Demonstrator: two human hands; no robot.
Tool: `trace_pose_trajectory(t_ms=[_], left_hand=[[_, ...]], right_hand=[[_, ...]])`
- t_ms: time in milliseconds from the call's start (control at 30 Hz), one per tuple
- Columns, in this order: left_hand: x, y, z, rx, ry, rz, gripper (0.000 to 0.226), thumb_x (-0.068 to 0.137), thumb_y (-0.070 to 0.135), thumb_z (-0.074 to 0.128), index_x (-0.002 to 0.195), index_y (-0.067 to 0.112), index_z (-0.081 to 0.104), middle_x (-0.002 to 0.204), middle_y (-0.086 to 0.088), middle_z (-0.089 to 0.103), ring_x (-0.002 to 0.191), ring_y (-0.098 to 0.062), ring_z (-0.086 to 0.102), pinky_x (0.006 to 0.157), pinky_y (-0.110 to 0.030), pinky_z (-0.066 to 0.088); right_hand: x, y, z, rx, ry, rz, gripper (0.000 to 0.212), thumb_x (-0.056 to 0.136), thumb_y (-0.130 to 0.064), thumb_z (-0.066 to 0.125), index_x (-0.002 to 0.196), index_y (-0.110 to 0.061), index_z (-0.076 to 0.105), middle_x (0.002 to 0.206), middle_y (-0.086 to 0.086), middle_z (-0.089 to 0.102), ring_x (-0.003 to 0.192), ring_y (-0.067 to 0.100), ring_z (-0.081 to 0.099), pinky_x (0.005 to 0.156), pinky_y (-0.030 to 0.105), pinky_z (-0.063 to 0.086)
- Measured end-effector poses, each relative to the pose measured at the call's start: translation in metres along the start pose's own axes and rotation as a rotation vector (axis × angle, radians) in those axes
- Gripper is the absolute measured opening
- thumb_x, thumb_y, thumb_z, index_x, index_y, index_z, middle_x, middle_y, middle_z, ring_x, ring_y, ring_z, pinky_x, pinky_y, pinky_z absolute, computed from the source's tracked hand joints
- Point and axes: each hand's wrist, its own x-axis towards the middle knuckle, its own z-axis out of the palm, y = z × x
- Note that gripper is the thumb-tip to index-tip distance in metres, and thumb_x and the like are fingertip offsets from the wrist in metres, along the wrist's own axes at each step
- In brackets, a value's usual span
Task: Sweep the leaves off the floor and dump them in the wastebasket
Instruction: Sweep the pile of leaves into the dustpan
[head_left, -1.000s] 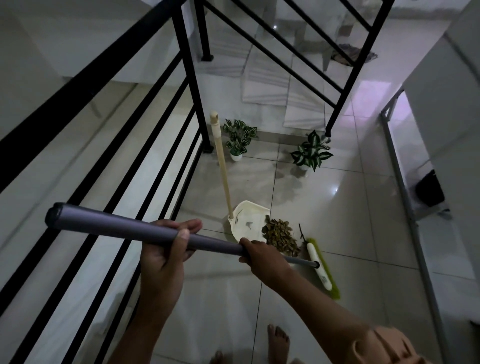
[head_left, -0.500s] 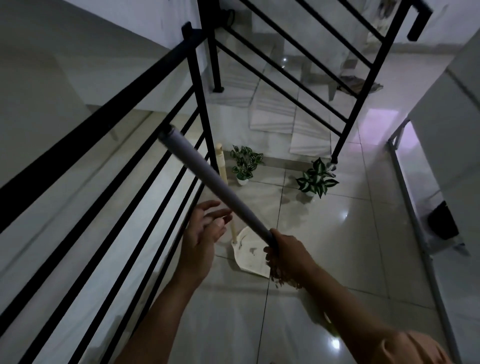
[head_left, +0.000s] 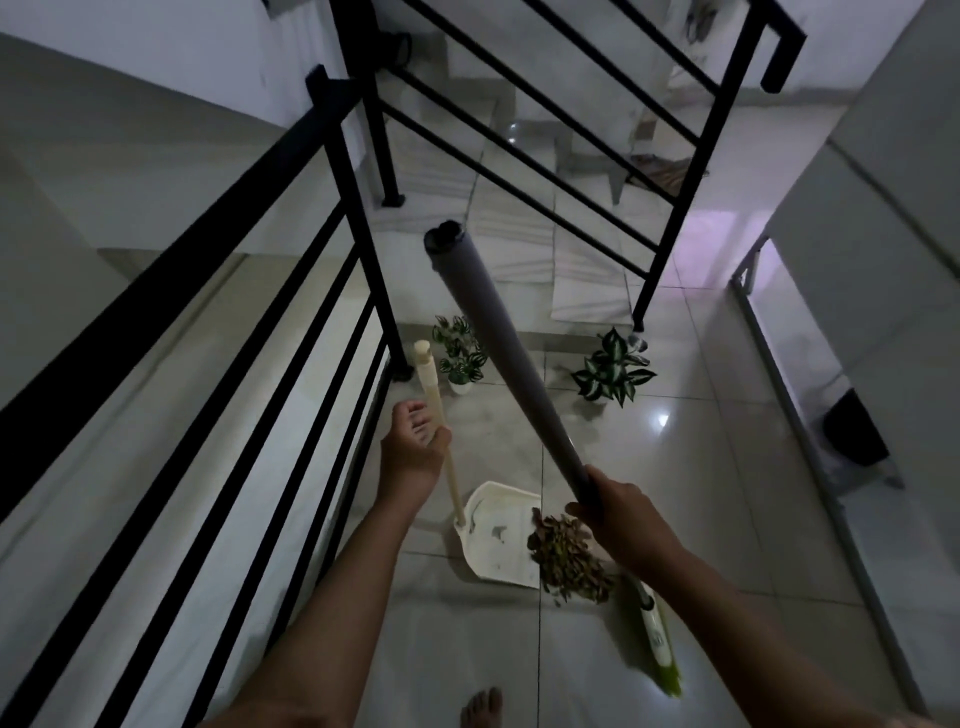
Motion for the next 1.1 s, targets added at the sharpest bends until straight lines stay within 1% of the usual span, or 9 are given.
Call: trace_pose_trajectory(t_ms=[100, 300, 433, 600, 667, 833, 933, 1033, 1100], left_hand=[[0.032, -0.006, 0.001, 0.093, 0.018, -0.015, 0.063, 0.082, 0.011, 0.064, 0.135, 0.007, 0.031, 0.140, -0.017, 0.042, 0.125, -0.031, 0.044, 0.092, -0.032, 0.039], [0.082, -0.015, 0.005, 0.097, -0.043, -0.051, 0.087, 0.080, 0.010, 0.066, 0.146, 0.015, 0.009, 0.152, -0.014, 0.020, 0.139, -0.029, 0.024, 0.107, -0.037, 0.031], [0.099, -0.009, 0.016, 0.074, -0.063, -0.041, 0.080, 0.079, 0.006, 0.066, 0.145, 0.015, 0.020, 0.149, -0.013, 0.028, 0.134, -0.028, 0.032, 0.102, -0.033, 0.033], [0.112, -0.008, 0.026, 0.157, -0.054, 0.016, 0.041, 0.081, 0.011, 0.062, 0.121, 0.006, 0.051, 0.120, -0.019, 0.057, 0.112, -0.037, 0.053, 0.088, -0.039, 0.043], [0.114, -0.009, 0.028, 0.192, -0.064, 0.034, 0.035, 0.085, 0.014, 0.058, 0.119, 0.005, 0.051, 0.118, -0.021, 0.059, 0.110, -0.038, 0.054, 0.087, -0.040, 0.043], [0.114, -0.011, 0.025, 0.305, -0.085, 0.058, 0.041, 0.090, 0.017, 0.052, 0.129, 0.006, 0.042, 0.123, -0.023, 0.056, 0.112, -0.041, 0.052, 0.088, -0.042, 0.042], [0.112, -0.009, 0.024, 0.361, -0.122, 0.093, 0.041, 0.091, 0.017, 0.052, 0.129, 0.005, 0.042, 0.122, -0.023, 0.056, 0.111, -0.041, 0.052, 0.085, -0.042, 0.043], [0.111, -0.009, 0.024, 0.381, -0.159, 0.107, 0.039, 0.090, 0.018, 0.052, 0.126, 0.005, 0.042, 0.121, -0.023, 0.056, 0.111, -0.041, 0.052, 0.084, -0.042, 0.043], [0.109, -0.008, 0.023, 0.393, -0.180, 0.123, 0.040, 0.091, 0.018, 0.052, 0.127, 0.006, 0.042, 0.121, -0.023, 0.057, 0.111, -0.040, 0.053, 0.083, -0.040, 0.042]], right_hand=[[0.010, -0.001, -0.002, 0.019, 0.044, 0.043, 0.023, 0.090, -0.020, 0.052, 0.113, -0.017, 0.049, 0.084, -0.002, 0.056, 0.059, 0.002, 0.047, 0.058, 0.016, 0.040], [0.017, -0.009, -0.002, 0.063, 0.061, 0.117, 0.024, 0.089, -0.021, 0.053, 0.112, -0.016, 0.050, 0.090, -0.002, 0.056, 0.078, 0.013, 0.054, 0.071, 0.023, 0.044], [0.020, -0.009, -0.005, 0.061, 0.081, 0.147, 0.022, 0.089, -0.022, 0.054, 0.110, -0.016, 0.051, 0.088, -0.001, 0.059, 0.078, 0.016, 0.057, 0.067, 0.020, 0.041], [0.020, -0.011, -0.007, 0.050, 0.082, 0.166, 0.026, 0.090, -0.023, 0.052, 0.115, -0.017, 0.050, 0.104, 0.005, 0.065, 0.081, 0.013, 0.056, 0.066, 0.016, 0.041], [0.020, -0.011, -0.007, 0.034, 0.077, 0.169, 0.027, 0.090, -0.024, 0.051, 0.116, -0.018, 0.049, 0.107, 0.004, 0.064, 0.080, 0.011, 0.053, 0.060, 0.010, 0.035], [0.020, -0.011, -0.008, 0.041, 0.073, 0.162, 0.028, 0.090, -0.023, 0.051, 0.118, -0.017, 0.049, 0.109, 0.006, 0.064, 0.090, 0.016, 0.059, 0.069, 0.015, 0.037], [0.021, -0.012, -0.007, 0.028, 0.084, 0.137, 0.026, 0.090, -0.022, 0.051, 0.116, -0.015, 0.050, 0.106, 0.007, 0.065, 0.083, 0.014, 0.056, 0.059, 0.011, 0.034], [0.021, -0.012, -0.006, 0.019, 0.083, 0.124, 0.026, 0.090, -0.022, 0.051, 0.116, -0.015, 0.050, 0.105, 0.008, 0.065, 0.079, 0.013, 0.053, 0.059, 0.013, 0.035], [0.021, -0.012, -0.007, 0.019, 0.084, 0.114, 0.026, 0.091, -0.021, 0.051, 0.116, -0.015, 0.050, 0.104, 0.008, 0.065, 0.079, 0.013, 0.052, 0.057, 0.007, 0.032]])
